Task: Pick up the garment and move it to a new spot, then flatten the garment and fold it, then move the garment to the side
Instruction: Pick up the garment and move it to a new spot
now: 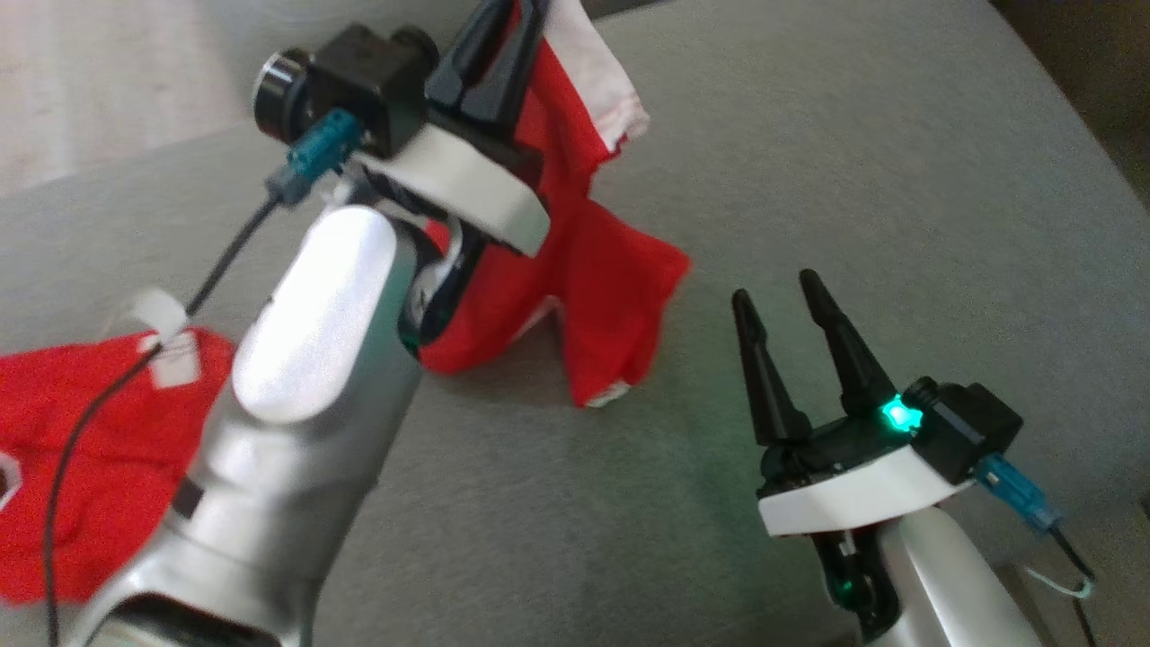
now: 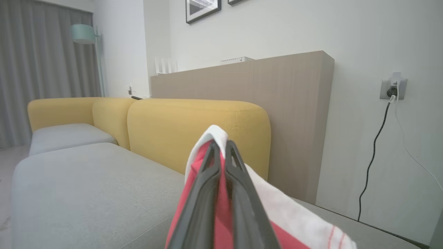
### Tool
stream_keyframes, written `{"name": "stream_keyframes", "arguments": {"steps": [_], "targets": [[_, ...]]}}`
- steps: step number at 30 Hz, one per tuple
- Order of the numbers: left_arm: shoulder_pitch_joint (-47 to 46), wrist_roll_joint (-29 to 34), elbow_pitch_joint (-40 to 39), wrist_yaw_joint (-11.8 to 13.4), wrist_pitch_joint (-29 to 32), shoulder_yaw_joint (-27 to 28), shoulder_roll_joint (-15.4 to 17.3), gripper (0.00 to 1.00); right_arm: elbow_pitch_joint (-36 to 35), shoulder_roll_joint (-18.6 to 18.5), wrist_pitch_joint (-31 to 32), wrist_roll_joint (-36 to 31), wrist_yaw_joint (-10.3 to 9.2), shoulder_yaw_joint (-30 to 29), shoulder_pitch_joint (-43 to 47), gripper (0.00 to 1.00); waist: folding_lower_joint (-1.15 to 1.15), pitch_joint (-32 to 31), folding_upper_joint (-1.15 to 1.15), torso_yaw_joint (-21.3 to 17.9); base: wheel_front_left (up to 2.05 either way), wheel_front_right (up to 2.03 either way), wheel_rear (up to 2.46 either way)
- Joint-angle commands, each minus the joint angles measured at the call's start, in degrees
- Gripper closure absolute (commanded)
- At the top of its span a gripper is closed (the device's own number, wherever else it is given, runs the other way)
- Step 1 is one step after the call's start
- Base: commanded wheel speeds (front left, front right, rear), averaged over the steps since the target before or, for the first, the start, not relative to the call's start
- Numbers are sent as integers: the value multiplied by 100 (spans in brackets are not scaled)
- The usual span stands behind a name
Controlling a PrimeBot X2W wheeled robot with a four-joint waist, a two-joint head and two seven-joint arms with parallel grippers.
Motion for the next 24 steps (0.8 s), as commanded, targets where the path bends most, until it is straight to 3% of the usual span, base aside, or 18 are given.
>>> {"name": "stream_keyframes", "arguments": {"steps": [1, 7, 8, 9, 14, 24], "targets": [[-498, 63, -22, -2, -81, 147, 128, 100, -223, -25, -62, 75, -4, 200, -191, 0, 0, 383, 0, -593, 0, 0, 0], [-1261, 285, 1045, 22, -604, 150, 145, 100, -291, -25, -62, 238, -4, 470, -291, 0, 0, 637, 0, -1120, 0, 0, 0], [-1380, 334, 1259, 26, -722, 147, 158, 22, -305, -25, -62, 254, -4, 500, -301, 0, 0, 661, 0, -1163, 0, 0, 0], [-1487, 373, 1478, 30, -817, 139, 164, 0, -316, -25, -62, 266, -4, 520, -307, 0, 0, 682, 0, -1192, 0, 0, 0], [-1827, 458, 2265, -4, -1208, 13, 140, 0, -317, -25, -62, 249, -4, 522, -280, 0, 0, 730, 0, -1111, 0, 0, 0], [-1762, 56, 2598, -139, -1373, -742, 57, 0, -243, -25, -62, 35, -4, 216, -294, 0, 0, 593, 0, -266, 0, 0, 0]]}}
